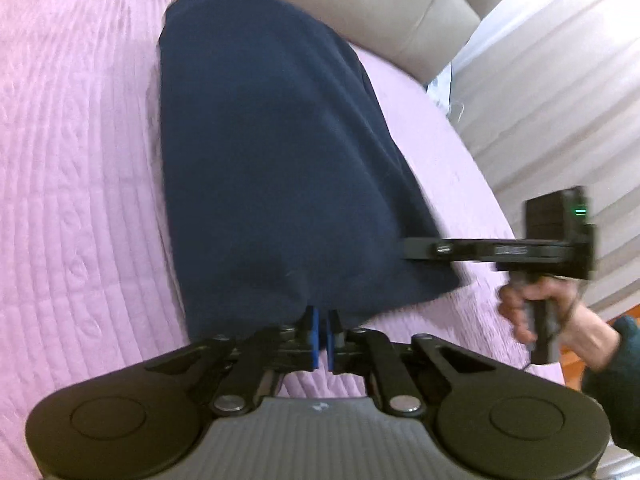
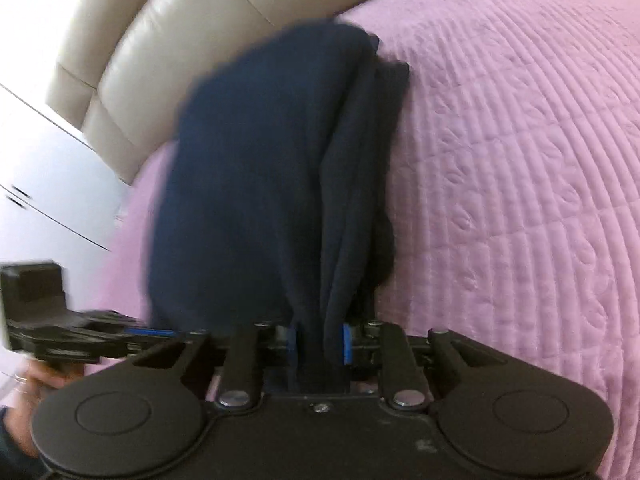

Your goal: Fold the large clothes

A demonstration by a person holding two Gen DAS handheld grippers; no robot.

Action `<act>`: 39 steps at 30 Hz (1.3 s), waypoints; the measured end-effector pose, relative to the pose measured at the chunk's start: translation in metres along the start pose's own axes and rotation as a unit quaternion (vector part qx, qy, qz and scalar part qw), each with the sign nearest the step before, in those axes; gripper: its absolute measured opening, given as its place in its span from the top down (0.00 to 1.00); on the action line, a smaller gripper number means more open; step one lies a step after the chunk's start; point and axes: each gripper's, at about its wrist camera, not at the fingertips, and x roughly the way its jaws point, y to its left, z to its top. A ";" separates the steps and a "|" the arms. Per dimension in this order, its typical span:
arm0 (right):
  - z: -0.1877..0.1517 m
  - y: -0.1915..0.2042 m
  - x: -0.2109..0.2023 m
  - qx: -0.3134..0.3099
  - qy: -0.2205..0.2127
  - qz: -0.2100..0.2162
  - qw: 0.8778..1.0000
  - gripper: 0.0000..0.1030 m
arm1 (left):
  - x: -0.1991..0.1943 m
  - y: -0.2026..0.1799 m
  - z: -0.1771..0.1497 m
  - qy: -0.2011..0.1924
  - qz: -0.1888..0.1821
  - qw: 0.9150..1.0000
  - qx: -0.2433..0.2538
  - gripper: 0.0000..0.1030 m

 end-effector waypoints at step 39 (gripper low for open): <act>0.132 -0.009 0.013 0.092 -0.147 0.004 0.985 0.61 | 0.021 -0.002 0.111 -0.136 0.131 0.977 0.105 0.32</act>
